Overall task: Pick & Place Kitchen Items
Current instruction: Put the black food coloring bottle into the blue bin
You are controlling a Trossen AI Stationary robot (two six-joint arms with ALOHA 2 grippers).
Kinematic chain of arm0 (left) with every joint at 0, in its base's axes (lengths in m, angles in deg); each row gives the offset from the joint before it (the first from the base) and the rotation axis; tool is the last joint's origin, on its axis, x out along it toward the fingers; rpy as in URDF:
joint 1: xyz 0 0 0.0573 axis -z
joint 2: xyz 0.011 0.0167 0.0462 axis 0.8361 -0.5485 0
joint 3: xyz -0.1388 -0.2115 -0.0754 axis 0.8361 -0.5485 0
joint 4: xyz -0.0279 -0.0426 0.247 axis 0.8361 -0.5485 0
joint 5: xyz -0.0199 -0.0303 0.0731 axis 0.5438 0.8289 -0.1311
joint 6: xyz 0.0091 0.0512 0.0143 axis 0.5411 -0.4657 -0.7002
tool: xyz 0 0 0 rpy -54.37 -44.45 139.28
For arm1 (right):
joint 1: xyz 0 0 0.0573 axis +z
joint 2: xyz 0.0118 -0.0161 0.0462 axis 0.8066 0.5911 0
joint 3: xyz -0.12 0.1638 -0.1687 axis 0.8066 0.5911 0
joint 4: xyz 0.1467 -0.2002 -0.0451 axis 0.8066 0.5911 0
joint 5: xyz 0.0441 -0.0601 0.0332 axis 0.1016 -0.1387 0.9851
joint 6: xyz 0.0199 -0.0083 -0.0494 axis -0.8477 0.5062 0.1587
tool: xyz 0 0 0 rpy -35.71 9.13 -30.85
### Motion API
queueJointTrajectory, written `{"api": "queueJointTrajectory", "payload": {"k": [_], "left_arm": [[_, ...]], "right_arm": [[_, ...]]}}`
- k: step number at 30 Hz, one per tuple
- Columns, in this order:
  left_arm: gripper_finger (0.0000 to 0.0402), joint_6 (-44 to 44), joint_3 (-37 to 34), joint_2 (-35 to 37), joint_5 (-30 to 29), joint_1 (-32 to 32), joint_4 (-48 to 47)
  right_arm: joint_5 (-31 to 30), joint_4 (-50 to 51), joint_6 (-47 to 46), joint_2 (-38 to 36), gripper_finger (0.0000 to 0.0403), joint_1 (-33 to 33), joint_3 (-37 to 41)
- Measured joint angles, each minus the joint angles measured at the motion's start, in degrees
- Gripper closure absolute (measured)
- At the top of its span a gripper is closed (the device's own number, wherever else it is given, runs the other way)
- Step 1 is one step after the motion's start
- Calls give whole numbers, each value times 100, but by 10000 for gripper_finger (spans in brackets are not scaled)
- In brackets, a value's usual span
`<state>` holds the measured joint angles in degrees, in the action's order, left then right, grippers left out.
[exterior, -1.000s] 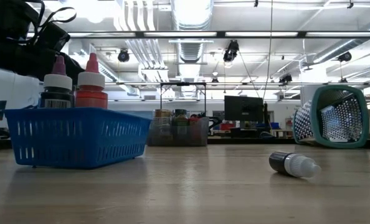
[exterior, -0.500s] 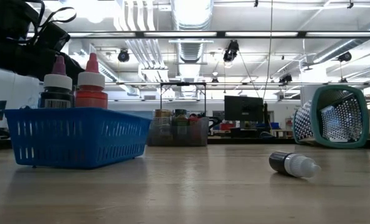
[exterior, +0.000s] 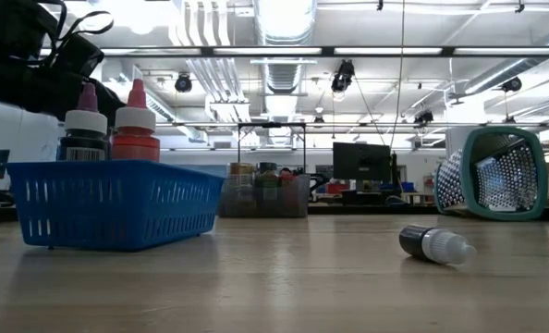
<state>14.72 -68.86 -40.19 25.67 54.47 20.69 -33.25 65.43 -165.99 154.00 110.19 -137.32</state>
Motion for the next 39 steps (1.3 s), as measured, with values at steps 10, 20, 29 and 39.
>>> {"api": "queueJointTrajectory", "payload": {"k": [10,20,29,39], "left_arm": [[186,0,0,0,2,0,-33],[186,0,0,0,2,0,-35],[186,0,0,-1,2,-1,-35],[186,0,0,-1,0,0,-35]], "right_arm": [[-134,42,27,-3,232,-30,40],[-241,176,20,12,222,-135,42],[-405,318,75,23,257,-203,64],[-277,260,211,-9,280,-203,40]]}}
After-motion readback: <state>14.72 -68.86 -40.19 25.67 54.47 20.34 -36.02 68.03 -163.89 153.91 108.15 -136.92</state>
